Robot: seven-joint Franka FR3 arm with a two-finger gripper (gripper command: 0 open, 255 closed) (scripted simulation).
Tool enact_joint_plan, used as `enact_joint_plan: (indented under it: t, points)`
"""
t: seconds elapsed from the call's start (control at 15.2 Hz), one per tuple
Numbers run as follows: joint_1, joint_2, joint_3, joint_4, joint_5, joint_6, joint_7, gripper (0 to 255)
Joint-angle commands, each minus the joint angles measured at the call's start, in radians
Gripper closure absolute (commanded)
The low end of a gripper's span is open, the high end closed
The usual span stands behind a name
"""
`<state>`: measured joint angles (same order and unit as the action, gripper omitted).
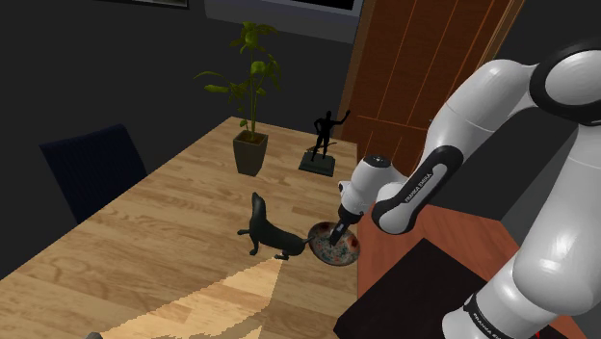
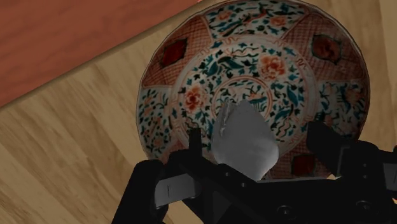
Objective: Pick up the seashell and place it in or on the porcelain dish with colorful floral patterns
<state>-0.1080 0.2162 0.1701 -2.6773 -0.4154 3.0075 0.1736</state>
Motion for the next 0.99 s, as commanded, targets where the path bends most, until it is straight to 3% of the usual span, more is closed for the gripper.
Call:
enact_joint_plan:
  t: [0.0, 0.2, 0.33, 0.46, 0.92]
  points:
    - [0.0, 0.0, 0.0, 0.0, 0.0, 0.0, 0.0, 0]
    - [0.001, 0.001, -0.001, -0.001, -0.002, 0.001, 0.001, 0]
    - [-0.083, -0.096, 0.112, -0.033, 0.131, -0.063, -0.102, 0]
    - [-0.12, -0.186, 0.181, -0.053, 0.272, -0.125, -0.206, 0]
    - [-0.104, -0.186, 0.165, -0.053, 0.274, -0.125, -0.208, 0]
